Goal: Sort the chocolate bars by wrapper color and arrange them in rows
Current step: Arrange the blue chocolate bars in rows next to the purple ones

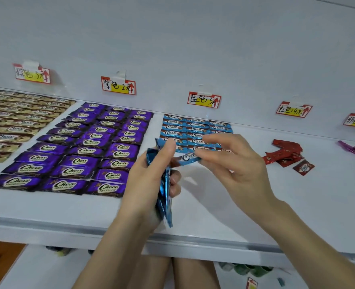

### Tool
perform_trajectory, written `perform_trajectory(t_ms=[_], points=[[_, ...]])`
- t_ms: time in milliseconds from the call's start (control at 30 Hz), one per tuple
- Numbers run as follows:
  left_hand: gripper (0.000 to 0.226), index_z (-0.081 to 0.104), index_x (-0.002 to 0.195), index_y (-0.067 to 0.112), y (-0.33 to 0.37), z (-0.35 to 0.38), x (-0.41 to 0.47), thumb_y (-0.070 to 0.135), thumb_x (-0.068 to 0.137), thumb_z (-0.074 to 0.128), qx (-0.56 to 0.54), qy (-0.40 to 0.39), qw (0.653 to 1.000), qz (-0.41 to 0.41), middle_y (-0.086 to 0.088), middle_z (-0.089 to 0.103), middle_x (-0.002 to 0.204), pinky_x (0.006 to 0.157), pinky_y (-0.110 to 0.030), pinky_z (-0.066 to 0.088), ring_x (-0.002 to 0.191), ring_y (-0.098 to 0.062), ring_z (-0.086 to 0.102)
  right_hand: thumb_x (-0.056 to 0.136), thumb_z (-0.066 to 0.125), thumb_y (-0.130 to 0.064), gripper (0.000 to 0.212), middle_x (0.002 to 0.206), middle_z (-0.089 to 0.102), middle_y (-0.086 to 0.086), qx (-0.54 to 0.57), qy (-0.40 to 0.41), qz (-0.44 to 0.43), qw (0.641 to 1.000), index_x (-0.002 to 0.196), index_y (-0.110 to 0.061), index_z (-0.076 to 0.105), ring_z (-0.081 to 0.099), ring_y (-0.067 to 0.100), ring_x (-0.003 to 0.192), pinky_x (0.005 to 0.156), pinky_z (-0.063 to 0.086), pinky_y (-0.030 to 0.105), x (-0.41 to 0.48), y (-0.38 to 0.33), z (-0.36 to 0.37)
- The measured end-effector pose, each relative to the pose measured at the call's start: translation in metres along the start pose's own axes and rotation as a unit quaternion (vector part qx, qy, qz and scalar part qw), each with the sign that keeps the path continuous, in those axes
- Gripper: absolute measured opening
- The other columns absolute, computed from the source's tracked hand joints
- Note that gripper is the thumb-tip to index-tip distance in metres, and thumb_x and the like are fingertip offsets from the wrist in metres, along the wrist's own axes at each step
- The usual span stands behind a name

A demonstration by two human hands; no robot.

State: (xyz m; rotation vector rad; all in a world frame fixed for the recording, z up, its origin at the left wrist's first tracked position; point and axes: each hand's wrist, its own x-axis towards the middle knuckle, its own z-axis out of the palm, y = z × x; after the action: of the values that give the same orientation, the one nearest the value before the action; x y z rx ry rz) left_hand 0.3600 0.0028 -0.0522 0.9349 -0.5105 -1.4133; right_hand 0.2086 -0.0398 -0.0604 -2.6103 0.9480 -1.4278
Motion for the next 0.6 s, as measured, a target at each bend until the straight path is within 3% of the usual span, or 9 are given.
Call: perform_trajectory(t_ms=[67, 133, 200, 267, 333, 433, 600], points=[[0.026, 0.060, 0.099, 0.011, 0.001, -0.001, -0.006, 0.017, 0.075, 0.065, 0.028, -0.056, 0.998, -0.023, 0.005, 0.053, 0.054, 0.034, -0.015, 0.029, 0.040, -0.006, 0.039, 0.092, 0.051, -0.025, 0.019, 0.118, 0.052, 0.000, -0.023, -0.016, -0.048, 0.998, 0.109, -0.021, 0.061, 0.050, 0.017, 0.112, 0.091, 0.046, 0.034, 0.001, 0.005, 0.000], [0.019, 0.060, 0.099, 0.013, 0.000, -0.001, -0.008, 0.004, 0.082, 0.060, 0.049, -0.047, 0.998, -0.017, 0.004, 0.052, 0.051, 0.034, -0.016, 0.029, 0.040, -0.006, 0.039, 0.092, 0.051, -0.025, 0.021, 0.122, 0.050, -0.004, -0.014, -0.025, -0.031, 0.999, 0.113, -0.024, 0.056, 0.047, 0.011, 0.116, 0.094, 0.044, 0.028, 0.001, 0.004, 0.000], [0.019, 0.061, 0.092, 0.016, -0.001, -0.001, -0.007, -0.002, 0.084, 0.058, 0.052, -0.016, 0.998, 0.011, 0.001, 0.055, 0.053, 0.036, -0.017, 0.030, 0.041, -0.007, 0.040, 0.088, 0.056, -0.030, 0.025, 0.120, 0.054, -0.016, 0.060, 0.001, 0.100, 0.993, 0.112, -0.030, 0.057, 0.048, 0.000, 0.115, 0.092, 0.042, 0.015, 0.001, -0.008, 0.000], [0.024, 0.062, 0.083, 0.019, -0.003, -0.001, -0.005, -0.004, 0.083, 0.059, 0.051, -0.002, 0.998, 0.042, 0.000, 0.058, 0.057, 0.038, -0.019, 0.030, 0.043, -0.007, 0.040, 0.085, 0.063, -0.032, 0.018, 0.105, 0.064, -0.017, 0.193, 0.035, 0.255, 0.947, 0.103, -0.031, 0.060, 0.059, -0.001, 0.100, 0.079, 0.047, 0.013, 0.001, -0.020, 0.001], [0.030, 0.066, 0.074, 0.023, -0.006, -0.001, -0.005, -0.005, 0.082, 0.060, 0.060, -0.011, 0.996, 0.063, 0.000, 0.057, 0.058, 0.038, -0.020, 0.030, 0.045, -0.008, 0.040, 0.084, 0.062, -0.023, 0.009, 0.086, 0.070, -0.010, 0.290, 0.007, 0.349, 0.891, 0.093, -0.023, 0.063, 0.065, 0.002, 0.078, 0.065, 0.050, 0.016, 0.003, -0.026, 0.002], [0.030, 0.067, 0.077, 0.025, -0.008, 0.001, -0.007, -0.004, 0.082, 0.061, 0.094, -0.026, 0.992, 0.081, 0.000, 0.056, 0.058, 0.038, -0.020, 0.031, 0.046, -0.008, 0.040, 0.084, 0.061, -0.013, 0.003, 0.068, 0.068, -0.006, 0.335, -0.029, 0.386, 0.859, 0.085, -0.014, 0.063, 0.061, 0.005, 0.061, 0.056, 0.049, 0.018, 0.007, -0.029, 0.005], [0.020, 0.059, 0.094, 0.016, -0.006, -0.004, -0.006, -0.002, 0.085, 0.059, 0.120, -0.022, 0.988, 0.098, 0.003, 0.058, 0.059, 0.037, -0.019, 0.031, 0.044, -0.008, 0.041, 0.085, 0.059, -0.006, 0.007, 0.069, 0.068, 0.001, 0.380, 0.000, 0.414, 0.827, 0.080, -0.009, 0.060, 0.059, 0.009, 0.057, 0.057, 0.049, 0.023, 0.012, -0.022, 0.004]])
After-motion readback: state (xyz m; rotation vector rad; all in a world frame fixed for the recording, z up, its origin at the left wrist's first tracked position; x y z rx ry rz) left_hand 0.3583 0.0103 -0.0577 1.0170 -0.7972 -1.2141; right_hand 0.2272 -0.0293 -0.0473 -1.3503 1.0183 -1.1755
